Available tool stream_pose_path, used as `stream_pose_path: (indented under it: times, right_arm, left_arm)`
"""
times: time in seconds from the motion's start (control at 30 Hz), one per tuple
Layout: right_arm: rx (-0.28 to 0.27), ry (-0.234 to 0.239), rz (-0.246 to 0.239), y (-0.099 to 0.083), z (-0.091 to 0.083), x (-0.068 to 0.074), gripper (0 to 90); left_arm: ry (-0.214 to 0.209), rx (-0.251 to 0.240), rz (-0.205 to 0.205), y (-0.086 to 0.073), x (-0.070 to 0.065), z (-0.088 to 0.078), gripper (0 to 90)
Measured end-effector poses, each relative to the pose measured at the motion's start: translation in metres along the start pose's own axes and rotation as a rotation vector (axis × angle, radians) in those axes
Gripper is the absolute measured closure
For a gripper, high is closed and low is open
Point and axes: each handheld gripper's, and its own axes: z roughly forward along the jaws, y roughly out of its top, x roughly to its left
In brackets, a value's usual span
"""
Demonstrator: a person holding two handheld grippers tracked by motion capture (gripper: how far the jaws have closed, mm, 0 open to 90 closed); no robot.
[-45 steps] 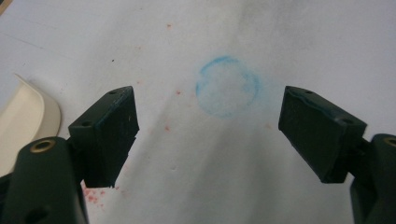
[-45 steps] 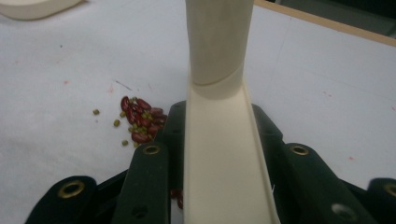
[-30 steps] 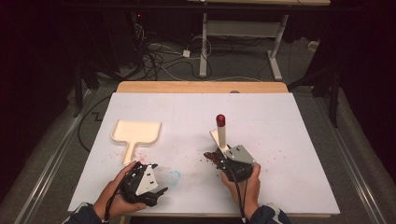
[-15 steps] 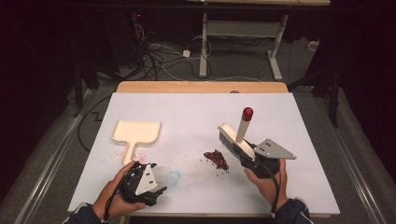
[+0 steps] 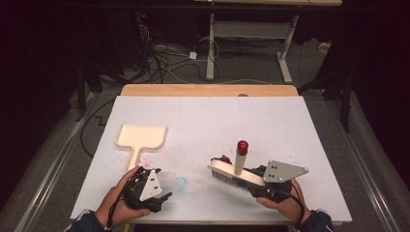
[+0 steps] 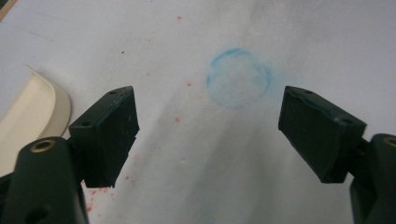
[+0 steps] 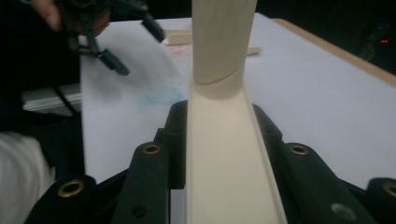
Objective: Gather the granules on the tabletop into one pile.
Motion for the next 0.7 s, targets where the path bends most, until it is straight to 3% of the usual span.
stream_pose_path:
  times: [0.2, 0.3, 0.53, 0.7]
  right_arm:
    - [0.024, 0.117, -0.018, -0.016, 0.016, -0.008, 67.4]
    - [0.032, 0.151, -0.061, -0.023, 0.025, -0.014, 67.5]
    - [0.018, 0.160, -0.081, -0.021, 0.037, -0.037, 67.5]
    - [-0.003, 0.157, -0.046, -0.020, 0.045, -0.057, 67.5]
  left_arm:
    - [-0.002, 0.004, -0.001, 0.000, 0.000, 0.001, 19.0]
    - [-0.005, 0.007, 0.001, 0.000, 0.000, 0.002, 19.0]
    - [-0.011, 0.013, 0.005, 0.001, 0.000, 0.005, 19.1]
    - [-0.013, 0.017, 0.006, 0.001, 0.000, 0.006, 19.1]
